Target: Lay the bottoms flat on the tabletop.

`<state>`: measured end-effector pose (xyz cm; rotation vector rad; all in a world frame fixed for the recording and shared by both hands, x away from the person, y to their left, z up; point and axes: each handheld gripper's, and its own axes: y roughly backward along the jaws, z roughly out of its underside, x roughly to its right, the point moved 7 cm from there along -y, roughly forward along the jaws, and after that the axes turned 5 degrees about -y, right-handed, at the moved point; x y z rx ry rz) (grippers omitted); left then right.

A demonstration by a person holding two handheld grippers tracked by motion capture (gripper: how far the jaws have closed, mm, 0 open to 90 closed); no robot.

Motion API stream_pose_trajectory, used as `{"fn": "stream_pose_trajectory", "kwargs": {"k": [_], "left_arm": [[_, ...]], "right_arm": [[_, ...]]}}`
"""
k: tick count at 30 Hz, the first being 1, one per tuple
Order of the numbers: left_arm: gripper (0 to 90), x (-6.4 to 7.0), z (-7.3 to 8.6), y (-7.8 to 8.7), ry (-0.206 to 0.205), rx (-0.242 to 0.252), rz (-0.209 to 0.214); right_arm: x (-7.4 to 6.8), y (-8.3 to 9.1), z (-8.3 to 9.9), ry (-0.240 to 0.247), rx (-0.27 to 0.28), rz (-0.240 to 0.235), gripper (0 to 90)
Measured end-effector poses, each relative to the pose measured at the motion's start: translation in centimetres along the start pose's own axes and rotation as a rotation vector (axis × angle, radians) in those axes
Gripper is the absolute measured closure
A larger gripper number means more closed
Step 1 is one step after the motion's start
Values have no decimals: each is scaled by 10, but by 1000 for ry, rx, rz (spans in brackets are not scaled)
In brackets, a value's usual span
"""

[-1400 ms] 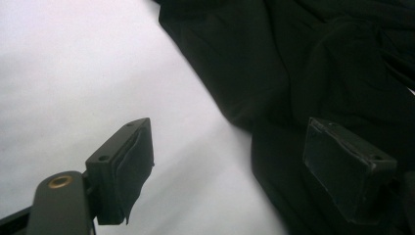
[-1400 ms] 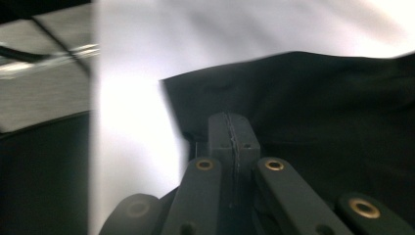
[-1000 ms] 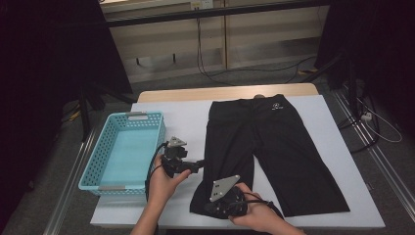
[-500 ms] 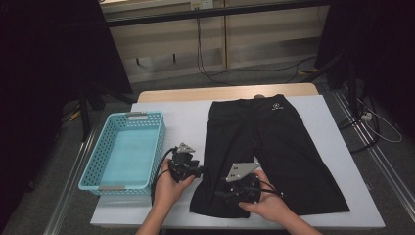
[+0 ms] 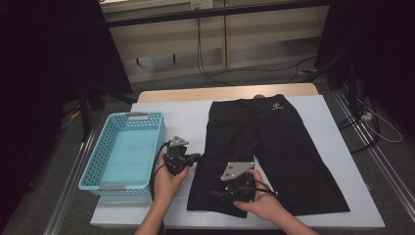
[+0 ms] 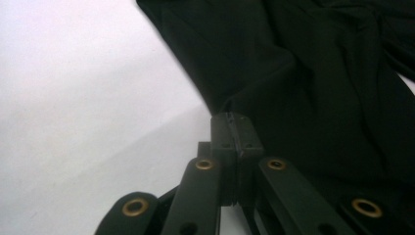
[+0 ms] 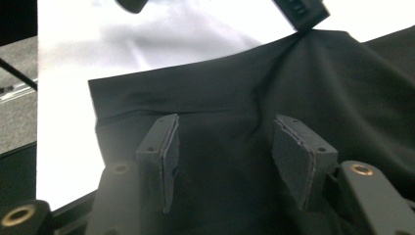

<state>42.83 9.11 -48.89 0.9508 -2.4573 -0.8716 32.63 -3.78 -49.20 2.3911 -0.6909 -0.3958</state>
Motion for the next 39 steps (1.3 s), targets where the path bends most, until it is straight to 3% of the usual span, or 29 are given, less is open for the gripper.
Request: {"fn": "stream_pose_trajectory", "kwargs": {"k": [5, 8, 10, 11, 15, 17, 23, 25, 29, 34, 37, 39], "left_arm": [[625, -3, -1, 0, -2, 9, -25], [402, -4, -3, 3, 18, 21, -24], [334, -6, -5, 7, 8, 29, -44], [309, -5, -6, 9, 12, 28, -34], [281, -8, -7, 15, 21, 32, -35], [276, -8, -7, 17, 21, 32, -33], [273, -6, -10, 19, 18, 44, -30], [273, -6, -10, 19, 19, 45, -32], [273, -6, -9, 21, 12, 35, -26], [263, -1, -6, 19, 13, 18, -9], [258, 2, -5, 19, 10, 12, -4], [253, 4, -4, 19, 10, 6, 4]], "right_arm": [[-15, -7, -1, 44, -13, -44, 419], [-28, -11, -4, 65, -5, -79, 415], [-38, -15, -3, 89, -14, -107, 416], [-42, -17, -3, 103, -18, -121, 424], [-52, -28, 3, 145, -57, -118, 448], [-53, -30, 2, 140, -41, -121, 504], [-46, -33, -1, 113, -26, -98, 873], [-45, -33, -2, 104, -25, -104, 881], [-49, -26, -1, 74, -33, -168, 884], [-57, -18, 1, 129, -54, -191, 884], [-58, -15, 2, 138, -56, -195, 883], [-57, -13, 2, 116, -43, -200, 882]]}}
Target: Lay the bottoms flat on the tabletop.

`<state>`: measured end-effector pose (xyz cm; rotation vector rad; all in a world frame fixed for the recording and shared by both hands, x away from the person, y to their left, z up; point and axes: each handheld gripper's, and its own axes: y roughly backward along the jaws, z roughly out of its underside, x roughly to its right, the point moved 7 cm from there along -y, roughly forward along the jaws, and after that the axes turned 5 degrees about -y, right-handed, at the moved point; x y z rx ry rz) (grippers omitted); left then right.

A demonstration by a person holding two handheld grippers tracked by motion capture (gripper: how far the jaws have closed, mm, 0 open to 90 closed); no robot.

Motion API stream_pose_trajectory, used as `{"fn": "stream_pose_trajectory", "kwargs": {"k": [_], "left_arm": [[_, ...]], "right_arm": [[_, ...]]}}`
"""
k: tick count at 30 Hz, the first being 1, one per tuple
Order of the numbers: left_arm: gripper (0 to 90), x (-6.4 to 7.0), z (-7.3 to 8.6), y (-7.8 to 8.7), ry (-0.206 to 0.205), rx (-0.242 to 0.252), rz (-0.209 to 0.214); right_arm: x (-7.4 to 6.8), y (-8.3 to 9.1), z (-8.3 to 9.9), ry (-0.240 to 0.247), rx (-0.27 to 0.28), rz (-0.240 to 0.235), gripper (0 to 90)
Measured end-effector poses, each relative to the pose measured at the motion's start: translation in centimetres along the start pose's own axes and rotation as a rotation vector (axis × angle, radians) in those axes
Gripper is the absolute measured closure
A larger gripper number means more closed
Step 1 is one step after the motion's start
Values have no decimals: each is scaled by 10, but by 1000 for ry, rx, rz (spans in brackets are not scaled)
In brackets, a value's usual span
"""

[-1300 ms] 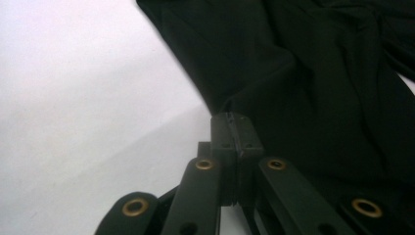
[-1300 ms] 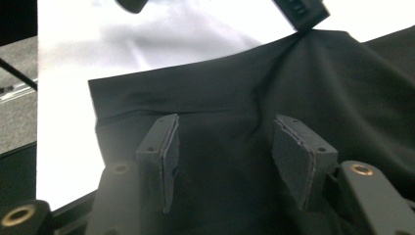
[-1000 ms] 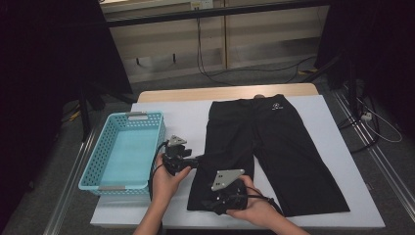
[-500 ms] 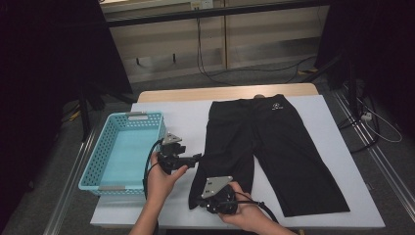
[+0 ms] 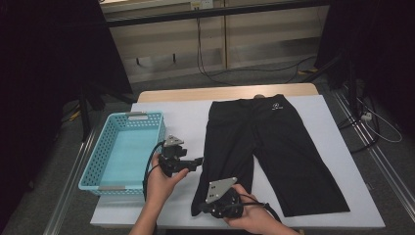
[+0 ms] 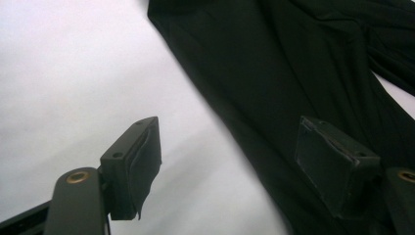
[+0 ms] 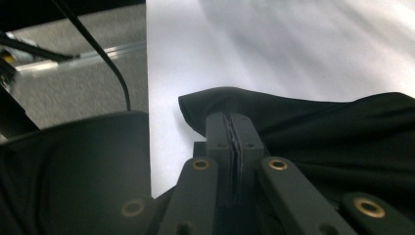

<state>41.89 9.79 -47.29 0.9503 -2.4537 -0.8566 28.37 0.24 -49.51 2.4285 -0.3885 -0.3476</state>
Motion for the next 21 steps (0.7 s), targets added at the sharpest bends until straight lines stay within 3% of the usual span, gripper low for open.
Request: {"fn": "stream_pose_trajectory", "kwargs": {"k": [7, 12, 16, 19, 21], "left_arm": [[244, 3, 6, -4, -5, -34, 14], [236, 6, 8, -7, -3, -38, 21], [225, 6, 9, -7, -8, -45, 21], [216, 6, 10, -6, -4, -36, 16], [214, 6, 10, -5, -6, -37, 16]], "right_arm": [[-1, -4, -1, -13, 16, -4, 862], [-1, -1, -4, -12, 24, 21, 720], [17, 17, -4, -71, 60, 86, 578], [40, 35, 2, -98, 57, 171, 562], [58, 46, 9, -155, 58, 219, 565]]}}
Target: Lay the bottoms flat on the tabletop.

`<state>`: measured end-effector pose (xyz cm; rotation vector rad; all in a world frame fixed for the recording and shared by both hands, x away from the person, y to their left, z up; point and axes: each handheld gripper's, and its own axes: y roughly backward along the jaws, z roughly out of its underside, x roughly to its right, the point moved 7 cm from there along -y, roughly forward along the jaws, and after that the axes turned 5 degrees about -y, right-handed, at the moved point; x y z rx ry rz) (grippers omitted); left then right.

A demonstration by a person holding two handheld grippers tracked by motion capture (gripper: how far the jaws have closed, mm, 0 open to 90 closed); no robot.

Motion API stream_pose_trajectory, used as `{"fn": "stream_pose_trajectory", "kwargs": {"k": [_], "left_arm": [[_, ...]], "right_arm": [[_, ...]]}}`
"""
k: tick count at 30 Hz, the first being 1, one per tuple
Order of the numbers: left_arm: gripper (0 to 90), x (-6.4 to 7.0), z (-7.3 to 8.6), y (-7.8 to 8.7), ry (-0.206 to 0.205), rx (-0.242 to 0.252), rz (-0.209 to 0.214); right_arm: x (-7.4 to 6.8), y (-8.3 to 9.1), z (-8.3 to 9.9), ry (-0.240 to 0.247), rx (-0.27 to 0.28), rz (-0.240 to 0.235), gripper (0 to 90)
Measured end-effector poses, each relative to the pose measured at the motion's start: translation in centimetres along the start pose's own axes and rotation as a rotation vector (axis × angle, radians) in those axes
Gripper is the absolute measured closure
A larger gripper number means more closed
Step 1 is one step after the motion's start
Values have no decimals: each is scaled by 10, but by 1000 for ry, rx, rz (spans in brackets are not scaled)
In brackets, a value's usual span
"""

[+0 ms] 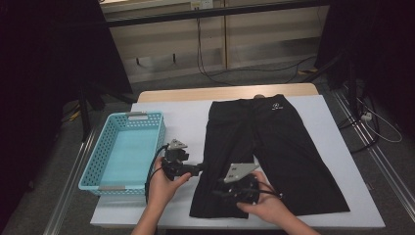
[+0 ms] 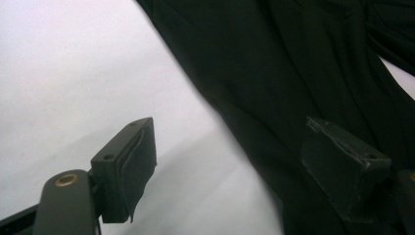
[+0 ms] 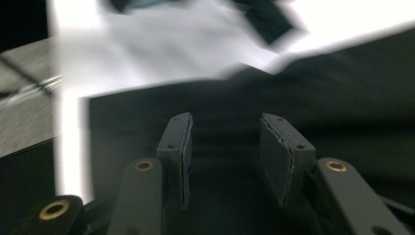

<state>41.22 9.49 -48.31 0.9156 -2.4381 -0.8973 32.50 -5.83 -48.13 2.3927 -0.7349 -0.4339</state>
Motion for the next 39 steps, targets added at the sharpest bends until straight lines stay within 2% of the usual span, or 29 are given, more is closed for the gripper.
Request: {"fn": "stream_pose_trajectory", "kwargs": {"k": [1, 3, 6, 10, 11, 12, 13, 16, 17, 18, 19, 21, 26, 27, 31, 33, 34, 35, 37, 39], "left_arm": [[213, 0, 0, 0, 1, 2, -2], [211, -1, 1, 1, -2, 0, -5], [206, 0, 1, 0, -6, -5, 0], [211, 3, 4, -4, -11, -18, 7], [218, 2, 5, -6, -18, -21, -6], [236, 2, 5, -7, -23, -31, -2], [250, 2, 5, -9, -12, -21, -15], [306, 0, 8, -12, -12, -42, -22], [311, -1, 8, -14, -18, -40, -33], [319, -1, 9, -15, -18, -44, -38], [342, -1, 9, -17, -13, -46, -37], [361, -2, 9, -20, -21, -42, -51], [454, 2, 4, -24, -16, -25, -38], [468, 4, 4, -26, -15, -26, -24], [590, 9, 2, -29, -69, -42, -37], [724, 10, 2, -30, -77, -44, -38], [782, 10, 3, -28, -68, -63, -14], [900, 10, 2, -28, -34, -60, 7], [900, 7, 2, -27, -40, -62, -14], [900, 2, 1, -23, -29, -63, -22]], "right_arm": [[11, 4, 3, -20, -5, 37, 579], [33, 10, 9, -23, -31, 120, 584], [57, 16, 16, -78, -39, 183, 601], [74, 24, 22, -125, -45, 237, 634], [76, 25, 24, -131, -54, 250, 643], [78, 25, 26, -135, -68, 263, 642], [79, 25, 28, -136, -78, 271, 642], [82, 24, 35, -161, -107, 279, 664], [82, 23, 36, -172, -93, 275, 677], [82, 24, 36, -182, -91, 271, 730], [81, 25, 36, -174, -98, 256, 840], [80, 26, 37, -175, -108, 244, 880], [82, 33, 40, -198, -131, 229, 894], [83, 34, 41, -203, -132, 226, 895], [83, 38, 42, -207, -135, 222, 895], [83, 39, 42, -206, -131, 226, 892], [83, 39, 42, -203, -130, 225, 890], [82, 39, 41, -204, -125, 222, 888], [80, 38, 40, -197, -122, 213, 886], [78, 38, 40, -190, -125, 206, 887]]}}
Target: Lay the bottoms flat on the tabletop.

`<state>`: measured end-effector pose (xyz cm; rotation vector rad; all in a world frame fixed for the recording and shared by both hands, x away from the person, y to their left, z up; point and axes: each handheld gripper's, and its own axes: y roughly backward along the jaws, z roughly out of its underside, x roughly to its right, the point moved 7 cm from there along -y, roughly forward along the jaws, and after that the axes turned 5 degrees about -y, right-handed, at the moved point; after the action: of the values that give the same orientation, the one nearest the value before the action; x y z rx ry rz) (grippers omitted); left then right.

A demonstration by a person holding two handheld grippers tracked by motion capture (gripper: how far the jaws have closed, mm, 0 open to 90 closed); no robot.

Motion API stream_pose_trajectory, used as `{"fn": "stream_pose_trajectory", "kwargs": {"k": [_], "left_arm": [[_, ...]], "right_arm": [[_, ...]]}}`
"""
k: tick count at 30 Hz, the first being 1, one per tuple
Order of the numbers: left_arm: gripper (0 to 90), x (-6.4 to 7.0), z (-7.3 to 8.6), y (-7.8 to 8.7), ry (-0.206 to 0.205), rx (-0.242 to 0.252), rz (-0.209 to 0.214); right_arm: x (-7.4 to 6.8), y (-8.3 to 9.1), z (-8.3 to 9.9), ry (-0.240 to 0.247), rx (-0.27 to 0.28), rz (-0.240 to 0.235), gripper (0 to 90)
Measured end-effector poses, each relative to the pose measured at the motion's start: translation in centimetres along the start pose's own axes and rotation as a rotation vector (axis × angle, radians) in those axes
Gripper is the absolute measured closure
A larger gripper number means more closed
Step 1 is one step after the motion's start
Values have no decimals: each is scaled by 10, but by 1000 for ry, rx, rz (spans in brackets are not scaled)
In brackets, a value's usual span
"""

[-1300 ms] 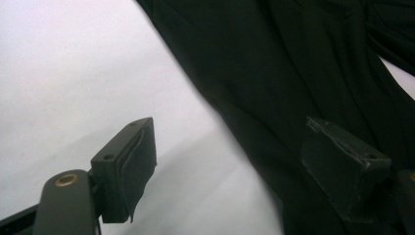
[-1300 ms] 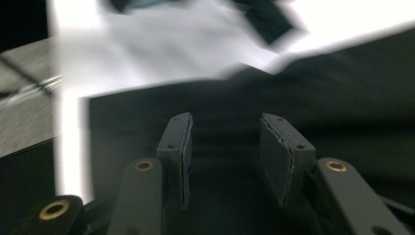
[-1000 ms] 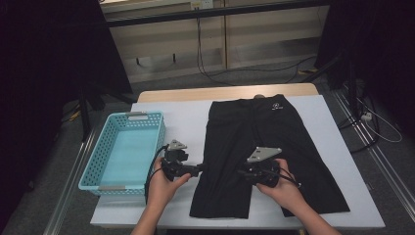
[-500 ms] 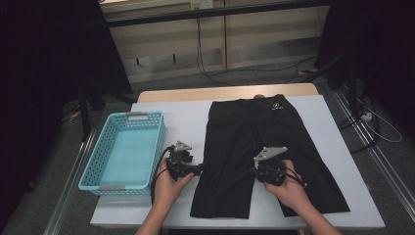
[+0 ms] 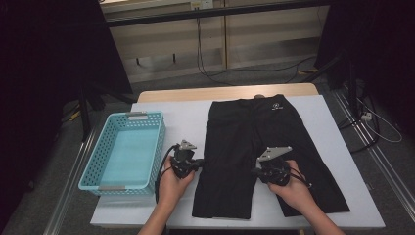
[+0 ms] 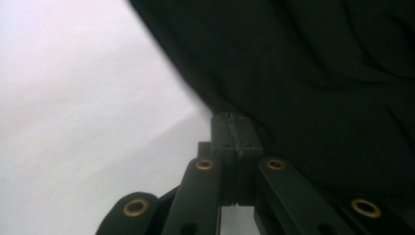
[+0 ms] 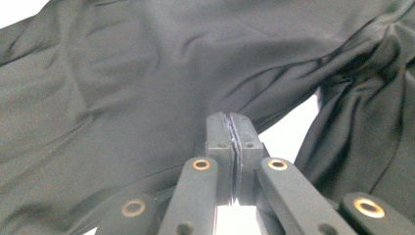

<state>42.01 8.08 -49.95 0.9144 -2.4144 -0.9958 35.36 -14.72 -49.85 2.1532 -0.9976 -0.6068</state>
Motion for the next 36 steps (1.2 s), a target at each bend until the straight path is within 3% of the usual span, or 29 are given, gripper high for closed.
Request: {"fn": "stream_pose_trajectory", "kwargs": {"k": [3, 5, 6, 7, 8, 9, 12, 16, 18, 23, 26, 29, 36], "left_arm": [[900, -7, -3, 8, 18, 30, -21], [900, -8, -4, 11, 5, 46, -31], [898, -8, -5, 12, 8, 51, -33], [844, -9, -6, 13, 20, 64, -34], [689, -10, -5, 13, 23, 65, -33], [602, -9, -4, 12, 33, 61, -27], [439, -8, -3, 12, 57, 72, -7], [291, -5, -5, 15, 32, 74, 2], [265, -3, -7, 16, 24, 79, 12], [205, 0, -8, 16, 2, 67, 19], [176, 0, -9, 17, -8, 74, 14], [151, 4, -8, 18, -14, 72, 37], [94, 6, -5, 20, -19, 71, 49]], "right_arm": [[-1, 0, 0, 7, -4, -6, 886], [-2, 1, -1, 11, 1, -10, 872], [-3, 2, -1, 19, 8, -13, 828], [-3, 2, -2, 29, 15, -11, 775], [-3, 3, -4, 38, 25, -5, 720], [-4, 4, -6, 44, 38, 2, 679], [-5, 5, -13, 36, 83, 12, 538], [-5, 5, -20, 32, 146, 18, 404], [-3, 6, -23, 33, 171, 33, 368], [6, 6, -29, -26, 223, 44, 268], [12, 5, -31, -57, 233, 64, 228], [16, 4, -32, -78, 242, 83, 196], [20, 2, -37, -98, 259, 116, 168]]}}
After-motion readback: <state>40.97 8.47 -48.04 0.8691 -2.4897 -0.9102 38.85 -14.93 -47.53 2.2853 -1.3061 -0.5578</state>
